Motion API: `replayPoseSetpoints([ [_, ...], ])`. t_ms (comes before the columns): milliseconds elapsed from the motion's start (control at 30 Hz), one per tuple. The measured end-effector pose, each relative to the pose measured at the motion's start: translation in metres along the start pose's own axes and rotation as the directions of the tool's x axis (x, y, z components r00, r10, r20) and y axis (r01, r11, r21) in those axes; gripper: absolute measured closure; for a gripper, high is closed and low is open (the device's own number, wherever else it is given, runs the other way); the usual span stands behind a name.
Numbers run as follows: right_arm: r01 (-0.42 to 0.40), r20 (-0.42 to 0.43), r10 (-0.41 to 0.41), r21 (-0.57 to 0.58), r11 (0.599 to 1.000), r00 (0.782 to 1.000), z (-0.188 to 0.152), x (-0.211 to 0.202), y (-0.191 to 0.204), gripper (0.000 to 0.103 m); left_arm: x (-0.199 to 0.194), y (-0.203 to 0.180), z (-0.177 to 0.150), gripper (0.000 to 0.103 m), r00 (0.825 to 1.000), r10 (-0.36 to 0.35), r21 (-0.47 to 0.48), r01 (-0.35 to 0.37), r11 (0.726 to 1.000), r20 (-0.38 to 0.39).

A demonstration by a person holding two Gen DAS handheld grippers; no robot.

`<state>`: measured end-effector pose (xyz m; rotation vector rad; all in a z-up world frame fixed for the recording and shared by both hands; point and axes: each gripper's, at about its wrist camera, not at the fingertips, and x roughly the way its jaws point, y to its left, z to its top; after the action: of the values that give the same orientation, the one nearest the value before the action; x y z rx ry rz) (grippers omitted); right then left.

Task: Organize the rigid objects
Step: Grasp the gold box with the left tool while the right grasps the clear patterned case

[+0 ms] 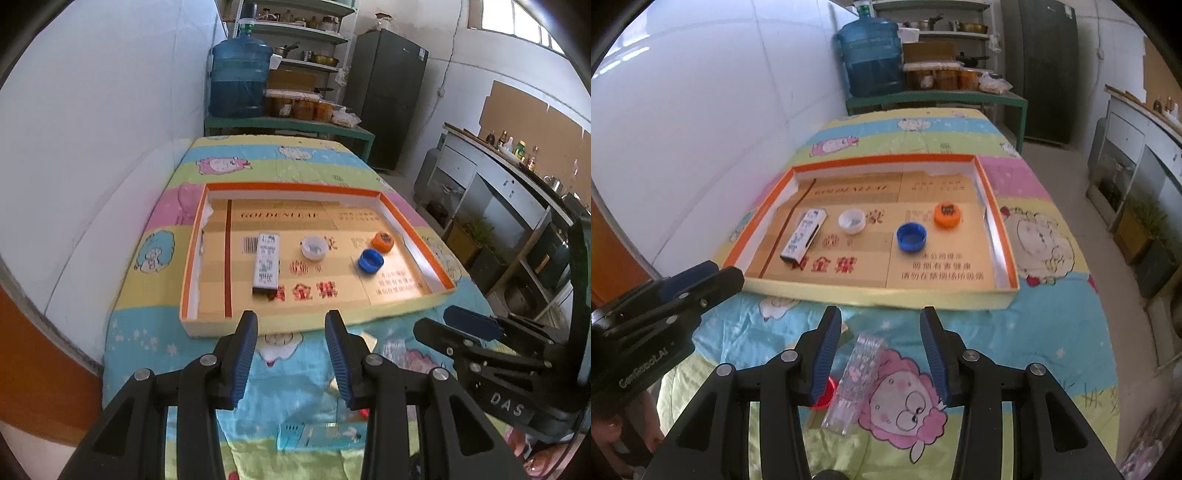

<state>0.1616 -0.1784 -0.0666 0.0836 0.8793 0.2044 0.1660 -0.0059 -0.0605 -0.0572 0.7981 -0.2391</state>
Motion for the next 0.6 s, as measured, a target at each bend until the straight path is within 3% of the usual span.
replayPoseSetpoints([
  [533, 0.009, -0.049, -0.008, 0.027, 1.000, 0.999, -0.024, 0.028, 0.014, 0.058, -0.001, 0.001, -0.028, 0.065, 0.999, -0.032, 0.024, 0.032, 0.999, -0.011],
  [600, 0.015, -0.053, -0.014, 0.026, 1.000, 0.999, -0.025, 0.030, 0.015, 0.070, -0.001, 0.001, -0.028, 0.065, 0.999, -0.041, 0.031, 0.041, 0.999, -0.010],
])
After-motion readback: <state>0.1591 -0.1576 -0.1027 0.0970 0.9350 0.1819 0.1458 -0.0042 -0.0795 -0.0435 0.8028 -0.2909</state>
